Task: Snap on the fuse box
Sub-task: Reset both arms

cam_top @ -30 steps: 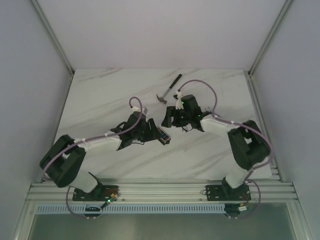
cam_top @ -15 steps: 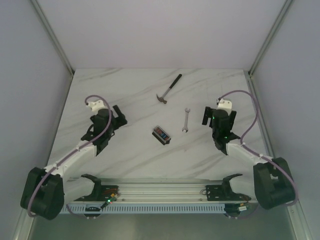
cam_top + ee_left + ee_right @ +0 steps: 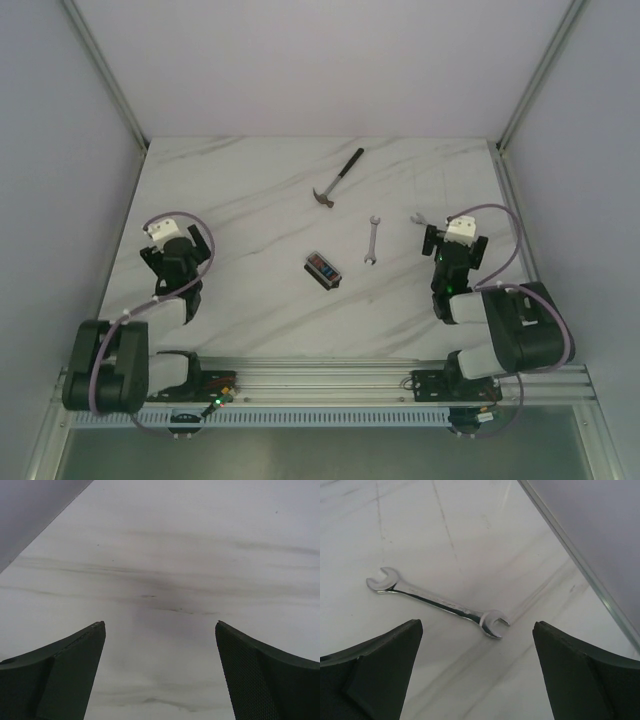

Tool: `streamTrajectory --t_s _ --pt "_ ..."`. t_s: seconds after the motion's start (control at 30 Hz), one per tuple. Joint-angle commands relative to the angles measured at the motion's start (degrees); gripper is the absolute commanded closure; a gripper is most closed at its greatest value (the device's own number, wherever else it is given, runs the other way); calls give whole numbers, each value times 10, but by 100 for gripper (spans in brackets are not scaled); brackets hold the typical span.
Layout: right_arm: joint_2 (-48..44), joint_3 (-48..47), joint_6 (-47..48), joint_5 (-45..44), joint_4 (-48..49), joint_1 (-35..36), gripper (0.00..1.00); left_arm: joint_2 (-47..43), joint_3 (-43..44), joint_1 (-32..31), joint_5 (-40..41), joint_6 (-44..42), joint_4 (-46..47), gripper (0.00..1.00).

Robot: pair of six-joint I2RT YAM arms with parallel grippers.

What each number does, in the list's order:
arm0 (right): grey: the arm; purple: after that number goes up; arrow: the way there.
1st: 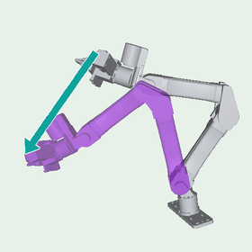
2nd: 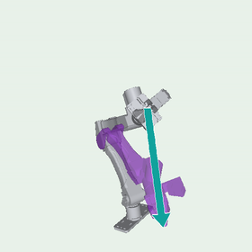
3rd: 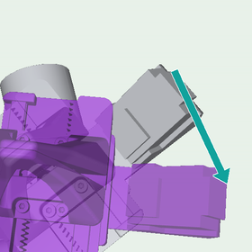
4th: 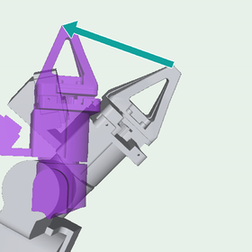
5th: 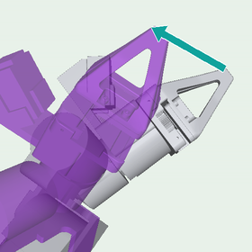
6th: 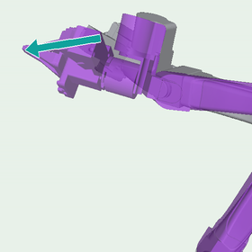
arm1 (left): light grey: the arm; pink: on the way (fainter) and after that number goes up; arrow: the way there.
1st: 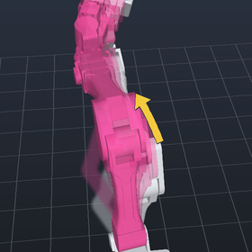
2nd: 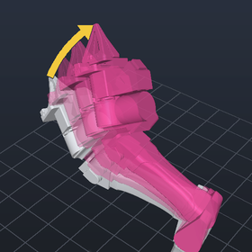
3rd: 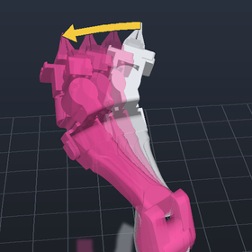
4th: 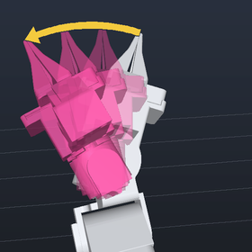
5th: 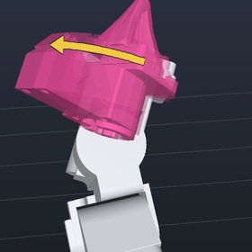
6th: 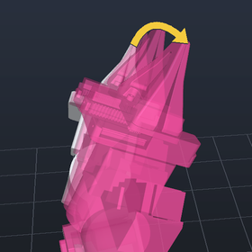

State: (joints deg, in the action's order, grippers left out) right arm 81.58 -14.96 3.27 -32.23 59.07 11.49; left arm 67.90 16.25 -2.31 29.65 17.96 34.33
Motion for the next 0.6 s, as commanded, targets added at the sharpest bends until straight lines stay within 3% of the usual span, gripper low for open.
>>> streamTrajectory --t_s 0.0,0.03,0.17,0.27,0.33,0.57 --pt "31 62 0 53 228 -31 0 74 -8 6 -20 -101 175 0" --pt "22 69 -7 67 226 -38 0 83 -1 6 -38 -105 176 0" --pt "76 70 -4 132 277 -57 0 120 -37 8 -114 -127 335 0" --pt "61 27 -25 178 173 -85 0 202 -42 11 -186 -153 414 0" --pt "57 20 -29 192 152 -93 0 204 -30 7 -215 -173 383 0" --pt "58 18 -31 197 149 -96 0 209 -28 5 -197 -171 391 0"
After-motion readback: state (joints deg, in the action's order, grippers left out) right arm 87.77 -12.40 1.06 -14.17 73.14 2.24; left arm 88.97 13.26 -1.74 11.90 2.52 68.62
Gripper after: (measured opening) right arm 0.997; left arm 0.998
